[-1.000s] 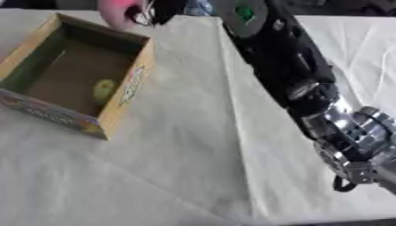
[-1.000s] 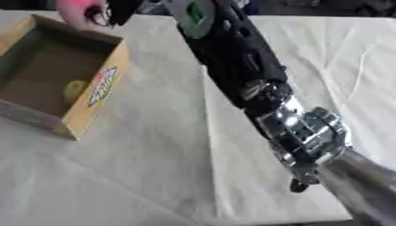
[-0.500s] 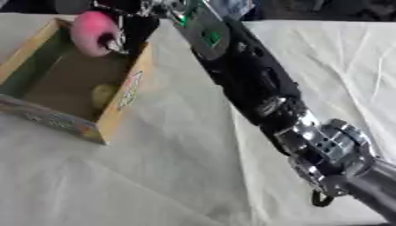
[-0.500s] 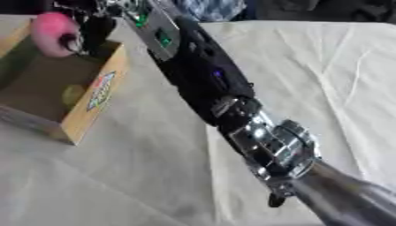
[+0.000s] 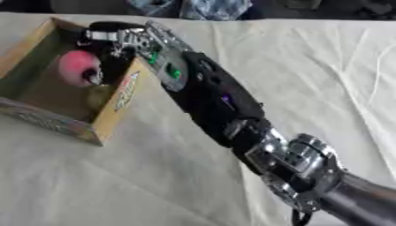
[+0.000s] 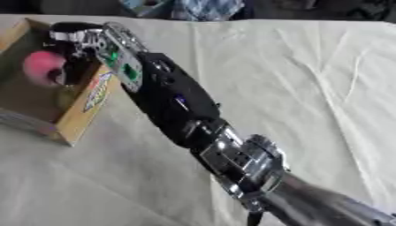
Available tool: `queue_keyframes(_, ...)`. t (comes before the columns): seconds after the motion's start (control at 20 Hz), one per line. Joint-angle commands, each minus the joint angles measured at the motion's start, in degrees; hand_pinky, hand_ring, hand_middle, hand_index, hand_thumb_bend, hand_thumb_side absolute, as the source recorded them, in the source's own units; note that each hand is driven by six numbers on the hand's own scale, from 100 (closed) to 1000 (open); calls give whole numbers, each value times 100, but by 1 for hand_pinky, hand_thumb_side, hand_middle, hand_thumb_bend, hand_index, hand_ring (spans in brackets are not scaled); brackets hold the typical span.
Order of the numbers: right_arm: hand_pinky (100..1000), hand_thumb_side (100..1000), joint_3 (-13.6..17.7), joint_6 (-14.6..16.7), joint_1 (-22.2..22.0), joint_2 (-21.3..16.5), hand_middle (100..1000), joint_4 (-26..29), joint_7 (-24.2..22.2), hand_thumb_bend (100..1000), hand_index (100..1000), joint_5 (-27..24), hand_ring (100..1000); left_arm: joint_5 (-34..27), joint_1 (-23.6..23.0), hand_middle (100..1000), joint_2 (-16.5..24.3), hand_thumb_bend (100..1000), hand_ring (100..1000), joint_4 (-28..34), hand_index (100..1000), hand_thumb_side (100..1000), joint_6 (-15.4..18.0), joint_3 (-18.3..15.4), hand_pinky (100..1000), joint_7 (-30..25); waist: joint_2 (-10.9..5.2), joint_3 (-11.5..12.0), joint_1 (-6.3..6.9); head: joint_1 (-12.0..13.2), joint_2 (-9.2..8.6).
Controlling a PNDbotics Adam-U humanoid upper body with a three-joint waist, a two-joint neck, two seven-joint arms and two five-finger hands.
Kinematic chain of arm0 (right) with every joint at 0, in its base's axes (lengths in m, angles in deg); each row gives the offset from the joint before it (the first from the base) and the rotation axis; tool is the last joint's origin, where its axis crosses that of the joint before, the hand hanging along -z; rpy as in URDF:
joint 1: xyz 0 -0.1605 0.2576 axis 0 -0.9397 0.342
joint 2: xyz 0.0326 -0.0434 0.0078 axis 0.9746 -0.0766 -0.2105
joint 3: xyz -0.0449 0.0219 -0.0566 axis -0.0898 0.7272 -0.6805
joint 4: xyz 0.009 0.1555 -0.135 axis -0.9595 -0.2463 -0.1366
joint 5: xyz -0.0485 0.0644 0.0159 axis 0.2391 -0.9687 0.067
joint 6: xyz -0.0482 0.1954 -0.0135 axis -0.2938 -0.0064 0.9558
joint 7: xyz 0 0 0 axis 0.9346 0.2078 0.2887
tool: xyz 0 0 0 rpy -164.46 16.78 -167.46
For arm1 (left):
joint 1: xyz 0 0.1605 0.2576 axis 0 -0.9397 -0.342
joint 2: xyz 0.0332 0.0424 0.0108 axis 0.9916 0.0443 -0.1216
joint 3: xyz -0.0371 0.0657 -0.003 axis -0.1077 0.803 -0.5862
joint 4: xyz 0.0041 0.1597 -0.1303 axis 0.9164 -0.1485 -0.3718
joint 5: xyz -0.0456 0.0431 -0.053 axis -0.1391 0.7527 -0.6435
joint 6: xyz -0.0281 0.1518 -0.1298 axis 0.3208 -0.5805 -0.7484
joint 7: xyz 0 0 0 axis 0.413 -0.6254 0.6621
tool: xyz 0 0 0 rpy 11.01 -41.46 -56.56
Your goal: Pick up objects on the table and place them in the box.
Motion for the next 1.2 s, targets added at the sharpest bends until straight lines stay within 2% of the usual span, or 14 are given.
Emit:
queue_keyframes(0.05,638,100,65,200,104,102,598,-203,107,100,725,317,690,-3,88,1000,106,388,783,80,767,1000,34,-20,675,-6,-84,24,59,-28,-39)
queue_keyframes(0.2,654,164,94,384,116,174,627,-372,121,130,749,486,709,-4,102,1000,102,389,783,80,767,1000,34,-15,675,-18,-80,34,47,-43,-48)
queue_keyframes(0.35,681,362,107,543,136,196,729,-428,84,232,811,613,741,-4,104,1000,104,389,783,80,767,1000,33,-14,674,-25,-78,37,43,-49,-49)
queue_keyframes(0.45,688,377,123,622,148,199,738,-430,60,239,817,701,745,-3,101,1000,106,389,783,80,767,1000,32,-14,674,-29,-78,37,43,-51,-48)
queue_keyframes(0.5,725,422,130,649,157,197,785,-429,52,249,854,745,772,-1,101,1000,107,388,783,80,767,1000,31,-16,674,-30,-78,35,42,-55,-51)
queue_keyframes(0.7,794,491,171,716,185,181,834,-376,34,235,887,819,827,2,93,1000,107,389,783,80,768,1000,26,-14,674,-49,-78,25,44,-45,-50)
queue_keyframes(1.1,810,614,227,674,360,16,850,-127,51,223,913,712,845,9,60,1000,109,389,783,80,768,1000,8,-22,674,-64,-90,-11,37,-19,-50)
queue_keyframes(1.2,810,621,231,666,394,-29,850,-72,72,225,914,672,844,11,54,1000,112,389,783,80,768,1000,6,-24,674,-68,-93,-16,38,-12,-45)
